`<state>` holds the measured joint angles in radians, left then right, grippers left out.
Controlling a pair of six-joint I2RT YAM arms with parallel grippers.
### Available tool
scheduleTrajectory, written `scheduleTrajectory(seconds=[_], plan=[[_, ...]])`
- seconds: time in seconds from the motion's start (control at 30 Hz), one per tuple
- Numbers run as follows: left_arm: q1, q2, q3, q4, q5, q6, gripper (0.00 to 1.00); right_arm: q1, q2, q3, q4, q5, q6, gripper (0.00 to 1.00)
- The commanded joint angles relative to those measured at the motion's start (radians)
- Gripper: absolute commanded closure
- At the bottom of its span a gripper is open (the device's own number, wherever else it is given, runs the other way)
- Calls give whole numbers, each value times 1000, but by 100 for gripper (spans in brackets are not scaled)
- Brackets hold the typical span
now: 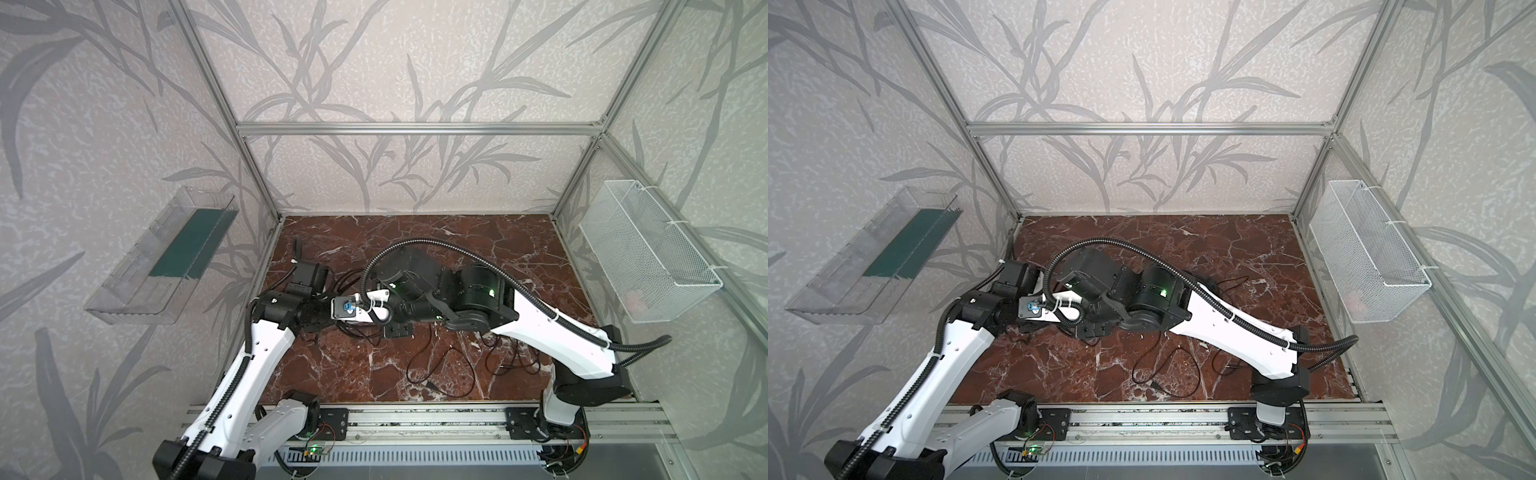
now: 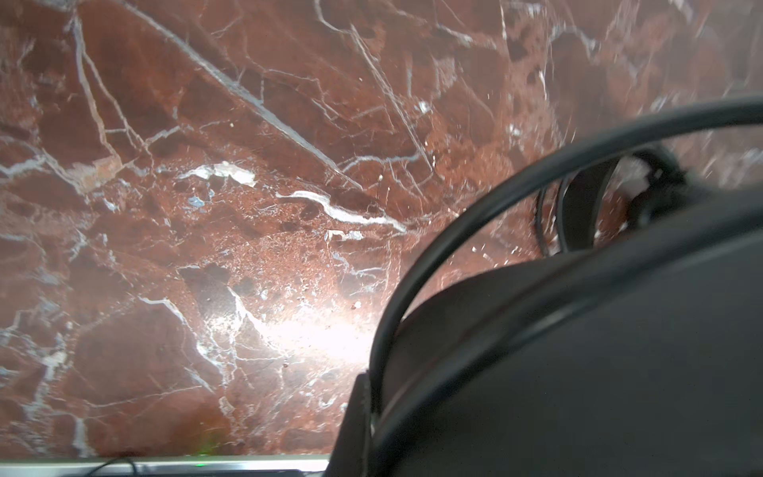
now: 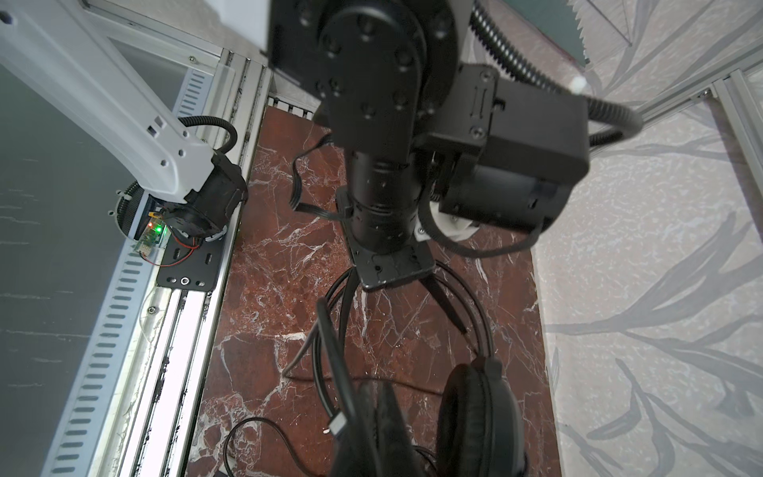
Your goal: Wrap the headphones
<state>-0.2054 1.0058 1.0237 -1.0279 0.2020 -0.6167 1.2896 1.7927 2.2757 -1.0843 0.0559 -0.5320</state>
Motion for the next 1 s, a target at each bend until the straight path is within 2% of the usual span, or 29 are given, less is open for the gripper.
scheduleTrajectory(seconds=[0.0,0.1,0.23,0.47,0.63,0.83,0.97], plan=[[24,-24,35,61,193,-45,100,1,-69,-56,-5,30,-1,100],[27,-31,35,72,228,-51,100,1,-75,-88,33,90,-24,100],[26,-29,30,34,146,15,100,-7,-80,-56,65,156,-69,100],[26,-43,-55,10,59,86,100,-78,-117,-58,83,183,-114,100],[26,-71,-69,-8,-6,104,100,-97,-148,-85,78,150,-126,100],[22,-78,-66,16,58,106,100,-153,-121,-83,98,95,-115,100],[4,-80,-74,18,73,105,100,-162,-29,32,66,60,-110,100]])
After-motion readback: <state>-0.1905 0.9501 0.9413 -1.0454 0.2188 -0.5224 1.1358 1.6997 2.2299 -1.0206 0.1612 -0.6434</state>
